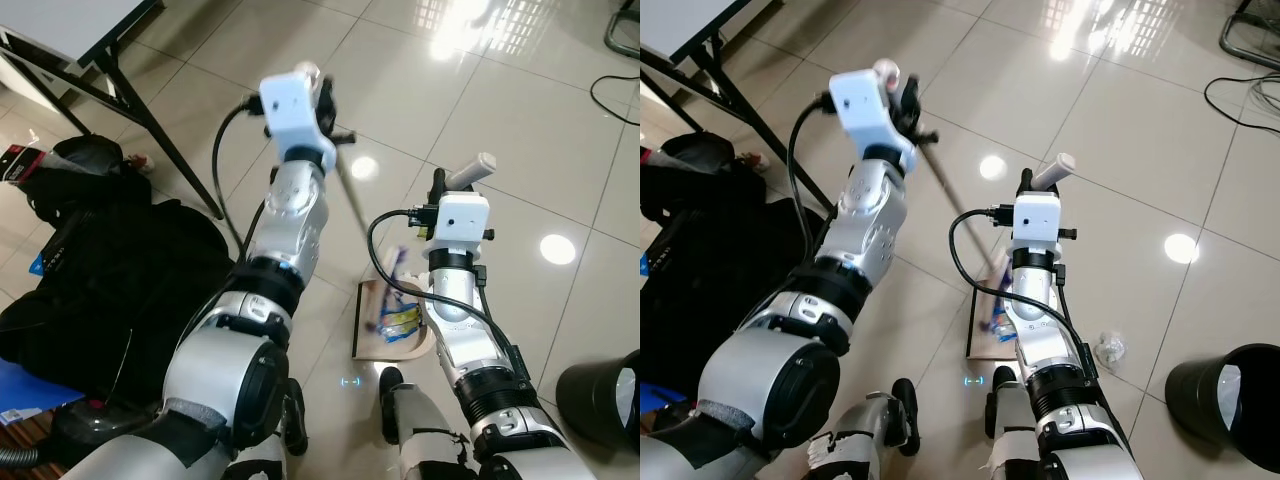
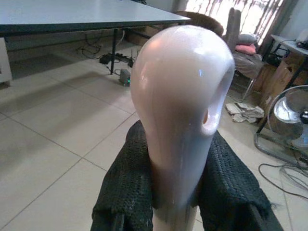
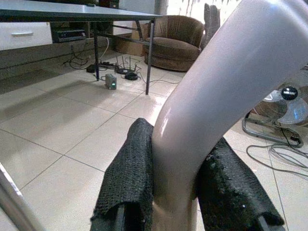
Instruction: Sweep floor
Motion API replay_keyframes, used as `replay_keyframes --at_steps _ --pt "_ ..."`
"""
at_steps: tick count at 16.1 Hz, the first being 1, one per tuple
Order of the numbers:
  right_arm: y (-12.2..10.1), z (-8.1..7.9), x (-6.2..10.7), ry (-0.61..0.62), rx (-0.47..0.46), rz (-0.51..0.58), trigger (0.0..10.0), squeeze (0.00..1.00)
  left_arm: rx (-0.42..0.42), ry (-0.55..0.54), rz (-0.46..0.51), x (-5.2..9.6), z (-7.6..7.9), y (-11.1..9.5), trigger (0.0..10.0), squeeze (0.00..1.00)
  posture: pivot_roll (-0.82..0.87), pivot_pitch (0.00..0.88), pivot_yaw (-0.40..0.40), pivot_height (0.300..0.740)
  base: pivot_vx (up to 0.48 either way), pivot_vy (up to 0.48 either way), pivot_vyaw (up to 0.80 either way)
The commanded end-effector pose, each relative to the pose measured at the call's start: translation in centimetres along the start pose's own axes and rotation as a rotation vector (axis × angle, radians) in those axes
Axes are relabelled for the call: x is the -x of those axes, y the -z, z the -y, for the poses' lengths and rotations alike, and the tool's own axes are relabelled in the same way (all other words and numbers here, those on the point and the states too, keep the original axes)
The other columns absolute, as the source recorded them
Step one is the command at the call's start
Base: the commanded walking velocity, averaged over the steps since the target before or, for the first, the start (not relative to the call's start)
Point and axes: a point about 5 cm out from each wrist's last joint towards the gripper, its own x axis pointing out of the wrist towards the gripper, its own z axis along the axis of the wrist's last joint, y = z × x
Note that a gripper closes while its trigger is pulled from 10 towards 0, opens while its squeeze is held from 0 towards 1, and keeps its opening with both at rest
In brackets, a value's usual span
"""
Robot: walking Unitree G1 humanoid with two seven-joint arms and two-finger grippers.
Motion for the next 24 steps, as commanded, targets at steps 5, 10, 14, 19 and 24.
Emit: replay_keyframes --at_steps 5,10,14,19,24 --pt "0.9 0.6 -0.4 0.006 -0.049 -0.076 10.0 0.0 -0.077 0.002 0.089 -1.9 -1.9 -4.0 10.0 0.0 0.0 0.225 0.066 0.74 0.0 0.0 0.0" --pt "0.5 1.6 -1.8 0.019 -0.095 -0.087 10.0 0.0 -0.134 -0.085 0.137 -3.0 -7.7 -9.0 10.0 0.0 -0.01 0.143 0.036 0.74 0.0 0.0 0.0" --pt "-1.0 2.5 -2.7 0.056 -0.171 -0.05 10.0 0.0 -0.285 -0.049 0.041 -1.8 -11.1 -8.2 10.0 0.0 -0.01 0.084 0.039 0.74 0.0 0.0 0.0" --pt "-4.5 4.4 -3.8 0.08 -0.232 -0.045 10.0 0.0 -0.364 0.025 -0.125 2.3 -12.6 -3.1 10.0 0.0 -0.05 0.064 0.061 0.74 0.0 0.0 0.0" --pt "-8.7 7.5 -2.4 0.049 -0.188 -0.068 10.0 0.0 -0.357 0.031 -0.312 8.2 -13.5 1.6 10.0 0.0 -0.06 0.054 0.059 0.74 0.0 0.0 0.0"
